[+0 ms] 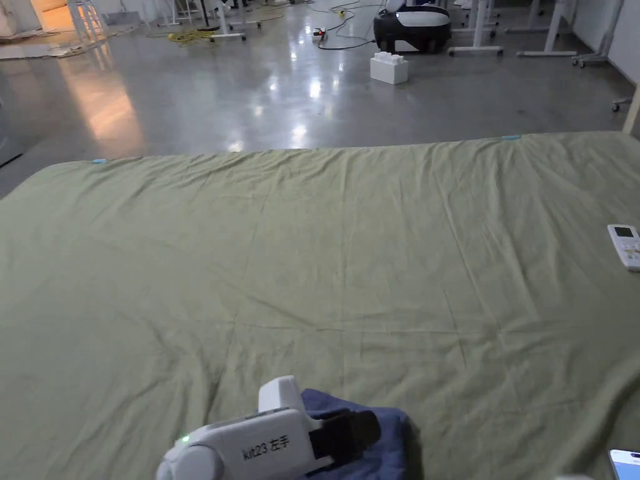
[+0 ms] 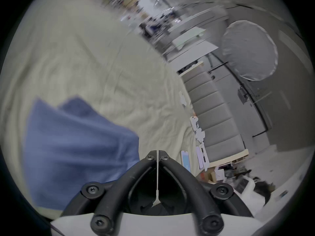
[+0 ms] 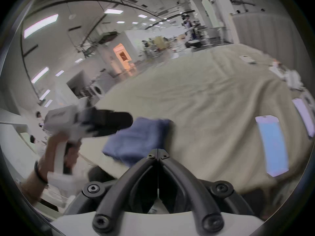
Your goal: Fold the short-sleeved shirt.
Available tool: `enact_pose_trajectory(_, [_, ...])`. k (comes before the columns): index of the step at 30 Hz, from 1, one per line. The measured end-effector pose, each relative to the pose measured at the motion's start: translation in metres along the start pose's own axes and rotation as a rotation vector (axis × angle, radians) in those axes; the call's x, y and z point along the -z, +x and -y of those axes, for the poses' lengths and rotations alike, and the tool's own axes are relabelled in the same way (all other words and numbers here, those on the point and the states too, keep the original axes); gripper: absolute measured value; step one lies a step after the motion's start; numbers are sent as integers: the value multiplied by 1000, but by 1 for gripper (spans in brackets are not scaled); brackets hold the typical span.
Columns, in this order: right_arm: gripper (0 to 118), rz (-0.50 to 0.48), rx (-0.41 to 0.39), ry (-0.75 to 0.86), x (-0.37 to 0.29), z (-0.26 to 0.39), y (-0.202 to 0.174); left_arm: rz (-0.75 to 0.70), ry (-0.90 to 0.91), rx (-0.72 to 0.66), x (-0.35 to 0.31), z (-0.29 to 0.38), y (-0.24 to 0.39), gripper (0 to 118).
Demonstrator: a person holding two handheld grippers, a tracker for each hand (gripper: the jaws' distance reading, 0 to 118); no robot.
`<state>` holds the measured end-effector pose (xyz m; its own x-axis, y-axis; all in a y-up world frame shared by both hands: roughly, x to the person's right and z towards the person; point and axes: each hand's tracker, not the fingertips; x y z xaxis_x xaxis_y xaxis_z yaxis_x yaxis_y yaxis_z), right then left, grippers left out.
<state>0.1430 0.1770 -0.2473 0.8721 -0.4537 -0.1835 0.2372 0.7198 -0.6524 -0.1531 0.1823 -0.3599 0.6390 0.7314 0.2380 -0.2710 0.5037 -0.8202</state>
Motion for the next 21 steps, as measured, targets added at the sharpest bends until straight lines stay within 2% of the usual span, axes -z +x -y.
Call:
enact_pose_trajectory(2, [0,-113,48,34,44,-22,-3,-67,59,73,-36,-8,0,1])
enact_pose_trajectory(3, [0,-146,70,-1,67,-30,-5,-79,72,77,-52,-11,-2,1])
enact_pose_trajectory(5, [0,-84,26,-162,110,-40,-13,-93,75,27,-78,-13,-15,1])
enact_pose_trajectory(6, [0,-19,-23,-216,126,-38,-14,-99,79,15,-89,-13,-23,1])
enact_pose_trajectory(8, [0,124,-72,-323,150,-31,-10,-132,81,19,-102,-14,-38,2])
enact_pose_trajectory(9, [0,198,-68,-410,163,-25,-5,-168,84,23,-109,-13,-47,2])
enact_pose_trajectory(10, [0,222,-30,-469,173,-18,1,-191,85,14,-113,-13,-56,6])
enact_pose_trajectory(11, [0,137,27,-377,171,-20,5,-225,91,-23,-114,-14,-65,16])
enact_pose_trajectory(13, [0,163,79,-417,171,-31,4,-238,102,-98,-116,-14,-83,67])
enact_pose_trajectory(14, [0,160,43,-423,171,-32,2,-235,95,-129,-116,-15,-92,86])
enact_pose_trajectory(15, [0,151,-18,-437,172,-32,1,-186,91,-138,-112,-15,-99,99])
enact_pose_trajectory(19, [0,144,49,-415,170,-27,6,-56,22,-260,-81,-21,-129,99])
enact_pose_trajectory(21, [0,136,46,-400,167,-24,7,12,-43,-285,-58,-21,-148,99])
